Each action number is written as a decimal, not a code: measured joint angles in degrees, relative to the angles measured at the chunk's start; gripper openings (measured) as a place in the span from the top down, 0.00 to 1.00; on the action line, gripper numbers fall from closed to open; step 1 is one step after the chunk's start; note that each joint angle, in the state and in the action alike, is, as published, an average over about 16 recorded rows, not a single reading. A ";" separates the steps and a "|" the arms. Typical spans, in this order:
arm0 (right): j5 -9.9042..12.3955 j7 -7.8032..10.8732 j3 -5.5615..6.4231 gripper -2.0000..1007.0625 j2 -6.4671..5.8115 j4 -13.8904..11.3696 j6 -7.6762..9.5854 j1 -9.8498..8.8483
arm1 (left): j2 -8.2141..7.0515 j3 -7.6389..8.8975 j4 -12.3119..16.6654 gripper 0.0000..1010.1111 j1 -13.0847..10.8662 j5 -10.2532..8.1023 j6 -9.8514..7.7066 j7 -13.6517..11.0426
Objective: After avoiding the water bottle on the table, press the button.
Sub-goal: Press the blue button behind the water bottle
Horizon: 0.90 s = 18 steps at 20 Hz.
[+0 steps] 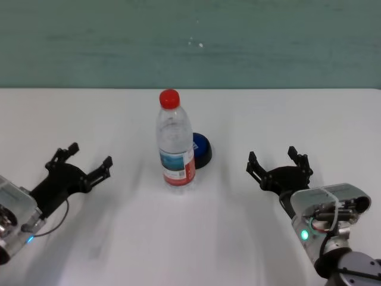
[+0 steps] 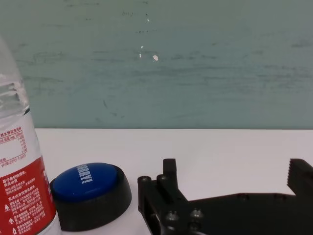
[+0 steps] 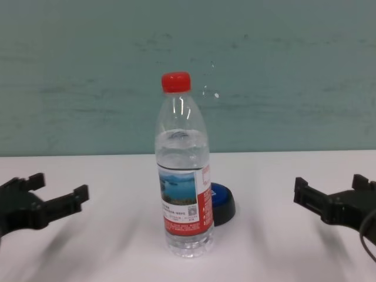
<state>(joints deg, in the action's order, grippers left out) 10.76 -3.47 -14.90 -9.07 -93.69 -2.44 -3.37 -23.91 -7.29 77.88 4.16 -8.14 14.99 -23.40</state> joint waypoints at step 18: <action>0.00 0.00 0.00 0.00 0.00 0.00 0.00 0.00 | 6.23 -7.29 -16.64 0.01 16.76 5.58 3.36 1.62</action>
<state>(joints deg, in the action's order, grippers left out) 10.76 -3.47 -14.90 -9.07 -93.69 -2.44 -3.37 -17.68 -14.59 61.24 20.92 -2.56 18.35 -21.78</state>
